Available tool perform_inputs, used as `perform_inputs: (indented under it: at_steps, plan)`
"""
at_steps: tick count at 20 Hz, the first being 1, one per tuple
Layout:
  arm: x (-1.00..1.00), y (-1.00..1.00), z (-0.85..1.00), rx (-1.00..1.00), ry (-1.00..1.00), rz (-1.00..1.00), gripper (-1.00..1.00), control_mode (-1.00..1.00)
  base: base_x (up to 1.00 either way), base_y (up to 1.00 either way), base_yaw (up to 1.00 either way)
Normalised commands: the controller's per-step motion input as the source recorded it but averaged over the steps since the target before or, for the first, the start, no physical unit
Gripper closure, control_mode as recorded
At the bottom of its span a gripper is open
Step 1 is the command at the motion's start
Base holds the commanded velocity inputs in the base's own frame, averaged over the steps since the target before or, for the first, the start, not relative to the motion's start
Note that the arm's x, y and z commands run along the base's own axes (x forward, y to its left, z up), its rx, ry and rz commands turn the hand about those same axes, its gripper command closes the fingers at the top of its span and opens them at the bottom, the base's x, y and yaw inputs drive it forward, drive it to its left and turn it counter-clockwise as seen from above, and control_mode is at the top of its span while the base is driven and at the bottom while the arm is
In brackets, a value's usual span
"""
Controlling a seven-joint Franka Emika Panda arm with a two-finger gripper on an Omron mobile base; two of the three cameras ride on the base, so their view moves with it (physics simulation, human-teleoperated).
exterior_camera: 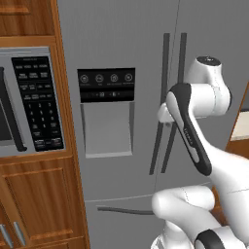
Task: Take the lemon wedge from the fridge and place it on the plate with fish on the dining counter.
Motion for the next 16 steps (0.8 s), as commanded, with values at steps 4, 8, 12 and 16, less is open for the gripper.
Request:
perform_inputs:
  at_steps: [4, 8, 12, 16]
  plan:
    - [-0.23, -0.22, 0.00, 0.00, -0.07, -0.03, -1.00, -1.00, 0.00, 0.00, 0.00]
    - [0.11, -0.50, 0.00, -0.01, -0.19, -0.08, -1.00, -1.00, 0.00, 0.00, 0.00]
    - [0.00, -0.23, 0.00, -0.02, -0.24, -0.04, -1.00, -1.00, 0.00, 0.00, 0.00]
    - [0.00, 0.00, 0.00, 0.00, -0.02, 0.00, -1.00, -1.00, 0.00, 0.00, 0.00]
